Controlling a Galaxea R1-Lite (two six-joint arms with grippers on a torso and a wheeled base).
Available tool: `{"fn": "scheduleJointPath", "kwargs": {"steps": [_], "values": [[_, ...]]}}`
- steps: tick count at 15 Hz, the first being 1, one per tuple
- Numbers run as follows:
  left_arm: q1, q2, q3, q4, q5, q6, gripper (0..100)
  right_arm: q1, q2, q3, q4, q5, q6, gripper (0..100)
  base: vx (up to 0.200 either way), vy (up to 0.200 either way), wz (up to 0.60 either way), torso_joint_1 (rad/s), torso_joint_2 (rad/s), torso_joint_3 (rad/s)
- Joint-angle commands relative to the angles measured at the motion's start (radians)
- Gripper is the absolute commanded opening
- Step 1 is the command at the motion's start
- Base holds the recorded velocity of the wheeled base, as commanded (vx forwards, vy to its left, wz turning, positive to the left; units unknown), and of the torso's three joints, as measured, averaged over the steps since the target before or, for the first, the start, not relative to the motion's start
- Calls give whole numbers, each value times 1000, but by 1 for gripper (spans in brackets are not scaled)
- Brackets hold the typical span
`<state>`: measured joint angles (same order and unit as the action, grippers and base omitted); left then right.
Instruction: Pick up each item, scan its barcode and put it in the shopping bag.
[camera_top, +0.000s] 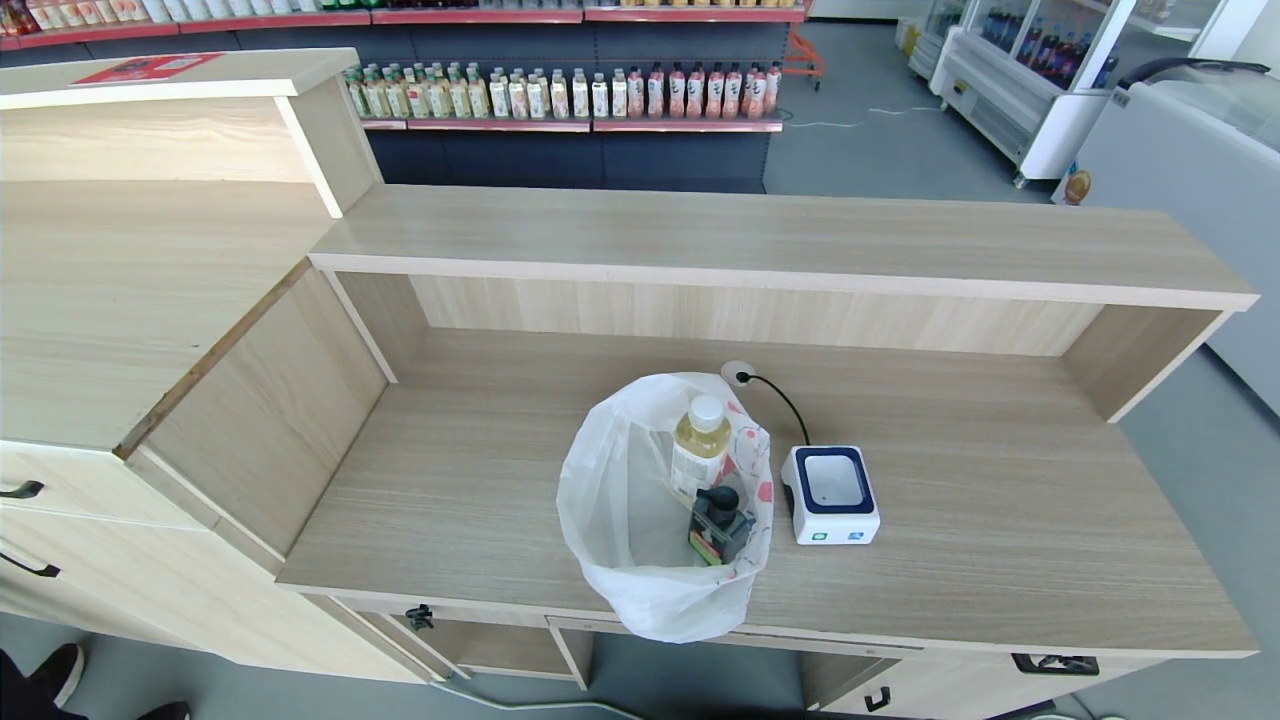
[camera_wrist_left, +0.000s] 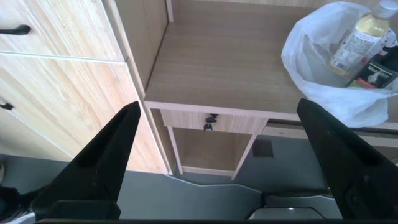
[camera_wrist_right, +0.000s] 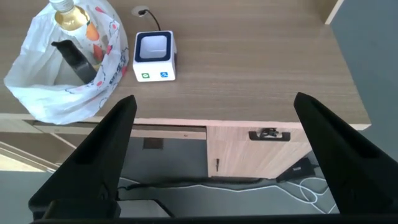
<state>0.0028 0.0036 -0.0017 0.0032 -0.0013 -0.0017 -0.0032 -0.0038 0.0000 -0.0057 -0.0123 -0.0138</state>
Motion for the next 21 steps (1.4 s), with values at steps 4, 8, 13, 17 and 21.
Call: {"fn": "scheduleJointPath", "kwargs": {"steps": [4, 8, 13, 17, 21], "values": [[0, -4, 0, 0, 0, 2, 100, 0, 4, 0, 0, 0, 0, 100, 200, -200, 0, 2, -6, 4], [0, -4, 0, 0, 0, -1, 100, 0, 4, 0, 0, 0, 3, 100, 50, -50, 0, 3, 2, 2], [0, -4, 0, 0, 0, -1, 100, 0, 4, 0, 0, -8, 31, 0, 0, 0, 0, 0, 0, 0], [0, -4, 0, 0, 0, -1, 100, 0, 4, 0, 0, -8, 31, 0, 0, 0, 0, 0, 0, 0], [0, -4, 0, 0, 0, -1, 100, 0, 4, 0, 0, -8, 31, 0, 0, 0, 0, 0, 0, 0]]}}
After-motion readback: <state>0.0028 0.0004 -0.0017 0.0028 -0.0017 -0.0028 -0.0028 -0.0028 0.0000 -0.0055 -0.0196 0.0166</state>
